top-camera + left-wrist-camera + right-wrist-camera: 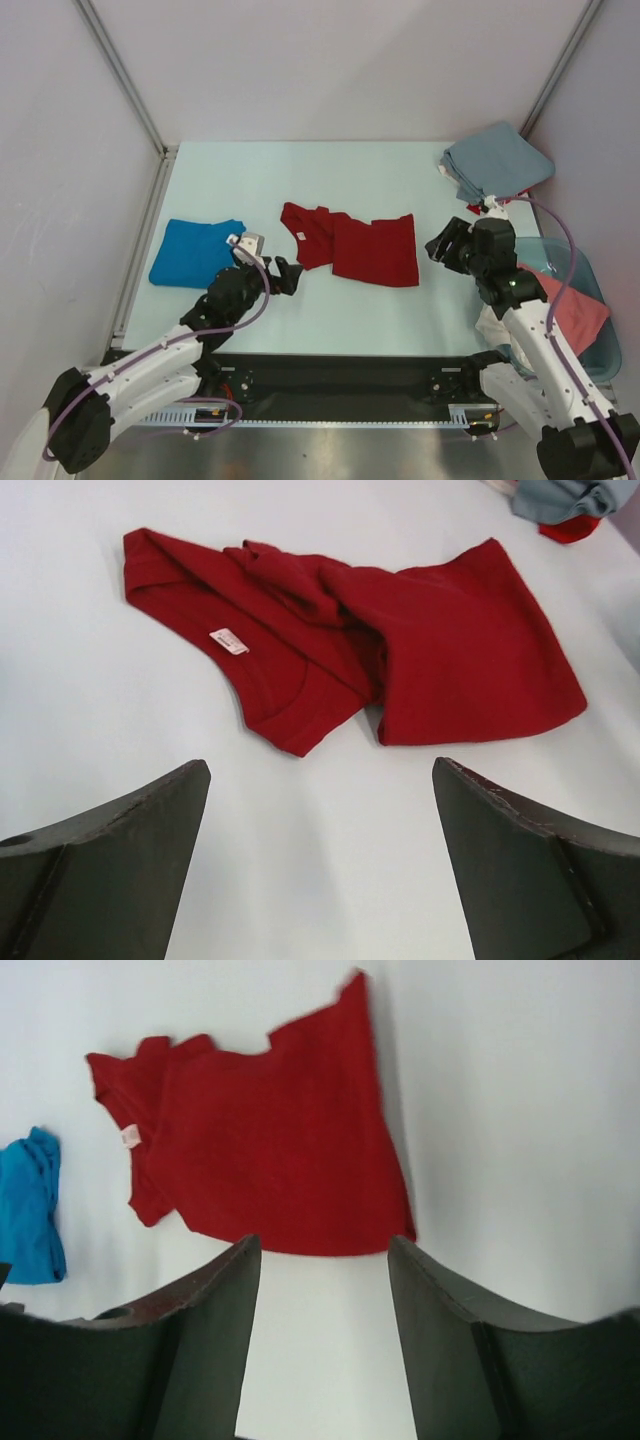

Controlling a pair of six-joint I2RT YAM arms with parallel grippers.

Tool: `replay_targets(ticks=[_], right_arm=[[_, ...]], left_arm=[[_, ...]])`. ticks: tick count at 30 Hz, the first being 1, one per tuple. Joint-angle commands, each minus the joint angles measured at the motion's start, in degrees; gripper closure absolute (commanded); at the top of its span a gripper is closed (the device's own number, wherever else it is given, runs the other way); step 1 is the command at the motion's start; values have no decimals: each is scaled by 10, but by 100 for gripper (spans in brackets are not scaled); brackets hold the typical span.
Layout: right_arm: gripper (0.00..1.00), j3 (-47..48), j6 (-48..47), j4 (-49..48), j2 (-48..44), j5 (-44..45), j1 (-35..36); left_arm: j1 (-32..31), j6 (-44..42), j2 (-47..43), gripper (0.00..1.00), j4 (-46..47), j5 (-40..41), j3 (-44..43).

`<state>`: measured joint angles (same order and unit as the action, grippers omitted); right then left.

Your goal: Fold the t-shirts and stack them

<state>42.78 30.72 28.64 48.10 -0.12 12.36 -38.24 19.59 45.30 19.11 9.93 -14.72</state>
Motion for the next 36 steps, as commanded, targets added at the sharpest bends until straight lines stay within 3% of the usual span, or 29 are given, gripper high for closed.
replay_targets(ticks=[1,5,10,14,19,23,24,26,27,28,29,32,34,36], right_arm=[[42,8,-50,-90,69,-86,13],[43,71,-80,-104,178,-90,74],[32,172,-94,-128,343,-26,169],[29,334,-116,-87,482,22,213],[27,469,-115,-41,649,73,228],[34,544,-119,6,731,116,245],[36,554,-119,13,741,120,248],[54,562,-119,25,754,127,253],[67,561,-113,32,751,140,253],[92,542,-99,33,743,152,252],[100,523,-94,23,709,164,246],[100,406,-68,-33,624,164,229],[100,328,-42,-62,515,167,199],[100,207,-29,-110,441,159,170]], left_arm=[[-1,22,34,1,-18,32,-43],[1,30,87,13,-49,32,-77],[10,41,100,25,-62,55,-87],[15,48,73,26,-64,67,-74],[16,46,67,20,-70,62,-73],[15,46,64,19,-69,60,-73],[16,46,63,19,-69,59,-73],[16,44,60,19,-70,55,-73],[16,43,59,19,-71,55,-73],[16,42,59,19,-71,54,-73],[16,42,58,19,-71,51,-72],[16,41,57,18,-72,50,-72],[16,41,58,18,-71,50,-72],[16,41,59,18,-71,49,-73]])
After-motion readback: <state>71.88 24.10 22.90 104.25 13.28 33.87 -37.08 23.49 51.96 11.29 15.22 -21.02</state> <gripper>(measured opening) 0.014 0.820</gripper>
